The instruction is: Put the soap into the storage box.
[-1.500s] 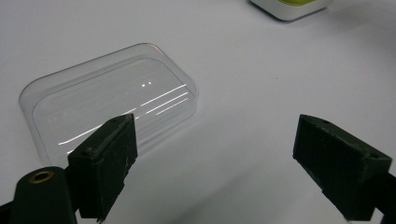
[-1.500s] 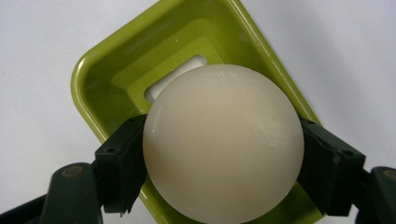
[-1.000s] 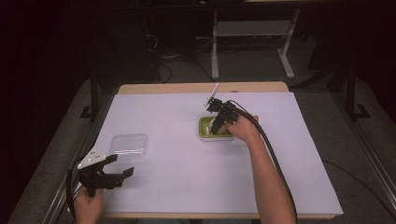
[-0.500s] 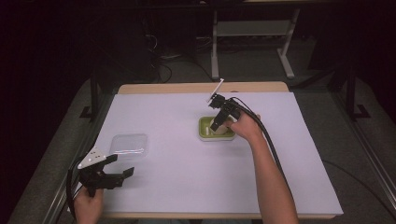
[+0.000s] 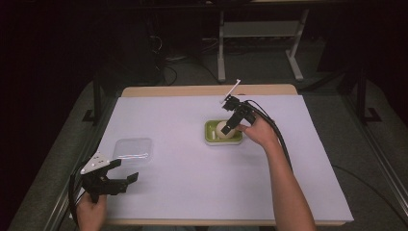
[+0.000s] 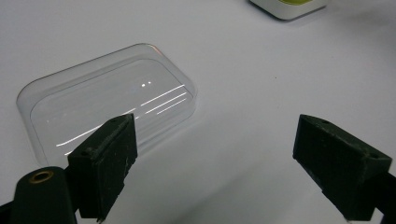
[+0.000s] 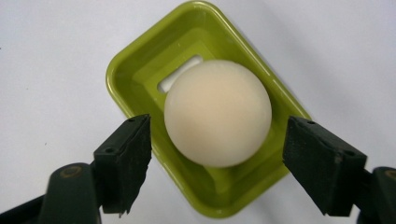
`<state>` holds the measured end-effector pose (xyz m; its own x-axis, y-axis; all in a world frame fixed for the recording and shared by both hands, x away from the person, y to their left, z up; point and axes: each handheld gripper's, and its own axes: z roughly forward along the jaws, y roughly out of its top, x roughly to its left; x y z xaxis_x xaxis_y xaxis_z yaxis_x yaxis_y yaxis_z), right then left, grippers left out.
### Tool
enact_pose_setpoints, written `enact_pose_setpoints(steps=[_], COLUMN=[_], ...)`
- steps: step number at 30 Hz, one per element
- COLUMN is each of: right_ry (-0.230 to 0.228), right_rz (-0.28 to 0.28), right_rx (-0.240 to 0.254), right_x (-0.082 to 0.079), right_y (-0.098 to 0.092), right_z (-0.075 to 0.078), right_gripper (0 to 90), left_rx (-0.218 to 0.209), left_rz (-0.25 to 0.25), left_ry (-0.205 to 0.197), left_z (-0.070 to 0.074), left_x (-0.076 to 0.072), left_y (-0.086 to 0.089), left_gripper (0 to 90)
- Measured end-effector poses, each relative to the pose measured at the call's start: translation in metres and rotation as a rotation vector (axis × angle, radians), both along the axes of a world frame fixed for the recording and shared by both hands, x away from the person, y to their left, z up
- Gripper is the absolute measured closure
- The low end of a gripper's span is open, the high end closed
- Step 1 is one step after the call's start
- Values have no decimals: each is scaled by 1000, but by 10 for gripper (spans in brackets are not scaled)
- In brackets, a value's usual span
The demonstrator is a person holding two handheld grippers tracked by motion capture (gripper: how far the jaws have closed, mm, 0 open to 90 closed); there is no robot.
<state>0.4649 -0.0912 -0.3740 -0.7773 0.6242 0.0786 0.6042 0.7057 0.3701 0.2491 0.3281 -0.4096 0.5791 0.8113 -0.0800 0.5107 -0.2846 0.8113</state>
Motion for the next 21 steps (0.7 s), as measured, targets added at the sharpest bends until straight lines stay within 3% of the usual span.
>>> enact_pose_setpoints(steps=[3, 10, 21], right_ry=[11, -14, -12], right_rz=[-13, -5, -32], right_rx=[3, 47, 92], right_x=[-3, -11, -19], right_y=[-3, -9, -25], right_z=[2, 11, 7], right_gripper=[225, 224, 222], left_rx=[-1, 3, 7], left_rz=[-1, 2, 4], left_ry=[0, -1, -1], left_z=[0, 0, 0], left_x=[0, 0, -1], left_y=[0, 0, -1], left_gripper=[129, 129, 129])
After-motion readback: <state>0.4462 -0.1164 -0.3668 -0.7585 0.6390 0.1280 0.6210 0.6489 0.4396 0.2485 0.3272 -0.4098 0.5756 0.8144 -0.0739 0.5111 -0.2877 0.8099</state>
